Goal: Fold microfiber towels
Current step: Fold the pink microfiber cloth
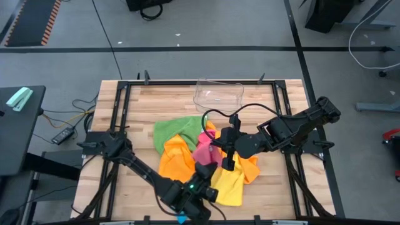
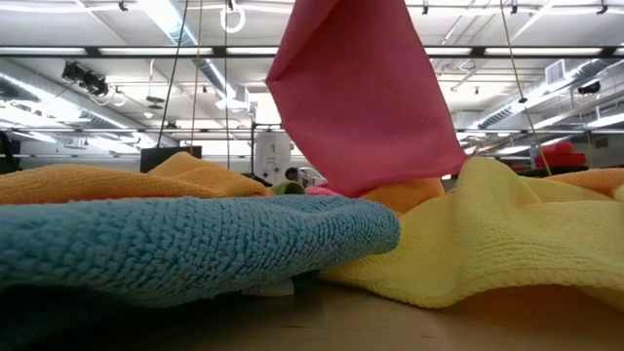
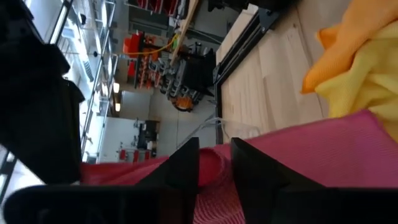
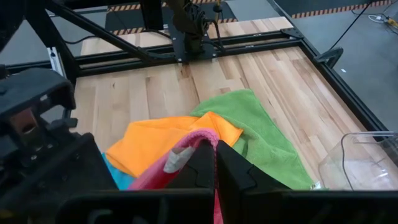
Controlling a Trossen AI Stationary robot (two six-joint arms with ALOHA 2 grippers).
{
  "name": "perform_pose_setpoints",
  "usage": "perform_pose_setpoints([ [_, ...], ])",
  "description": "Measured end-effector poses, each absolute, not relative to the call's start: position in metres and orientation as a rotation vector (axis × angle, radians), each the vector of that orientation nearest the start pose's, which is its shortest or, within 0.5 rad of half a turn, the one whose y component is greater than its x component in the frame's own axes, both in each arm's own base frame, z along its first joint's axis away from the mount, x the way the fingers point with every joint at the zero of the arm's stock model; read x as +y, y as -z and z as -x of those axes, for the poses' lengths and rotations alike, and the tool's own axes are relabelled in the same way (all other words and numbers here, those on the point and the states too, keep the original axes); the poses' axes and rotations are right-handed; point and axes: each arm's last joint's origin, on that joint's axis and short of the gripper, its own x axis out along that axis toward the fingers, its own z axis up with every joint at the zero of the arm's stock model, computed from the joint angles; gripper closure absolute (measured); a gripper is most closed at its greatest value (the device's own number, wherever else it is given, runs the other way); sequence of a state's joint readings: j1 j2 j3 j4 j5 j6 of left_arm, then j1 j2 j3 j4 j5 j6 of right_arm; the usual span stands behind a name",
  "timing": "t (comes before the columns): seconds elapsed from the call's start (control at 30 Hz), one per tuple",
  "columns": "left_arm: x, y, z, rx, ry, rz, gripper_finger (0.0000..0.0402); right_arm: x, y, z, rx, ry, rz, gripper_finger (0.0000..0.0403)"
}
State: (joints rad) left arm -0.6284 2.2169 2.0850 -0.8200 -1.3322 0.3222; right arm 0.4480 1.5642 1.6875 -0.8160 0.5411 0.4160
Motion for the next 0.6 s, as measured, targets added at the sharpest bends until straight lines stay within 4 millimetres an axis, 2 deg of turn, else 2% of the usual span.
perform_pose_setpoints([
  [0.3,-0.247,-0.271,-0.38,0.71,-0.596,-1.072,0.0328,0.13,-0.398,-0.299,0.577,0.206,-0.071,0.0399],
  [0.6,-0.272,-0.27,-0.361,0.665,-0.545,-1.068,0.0328,0.129,-0.398,-0.299,0.579,0.206,-0.07,0.0399],
])
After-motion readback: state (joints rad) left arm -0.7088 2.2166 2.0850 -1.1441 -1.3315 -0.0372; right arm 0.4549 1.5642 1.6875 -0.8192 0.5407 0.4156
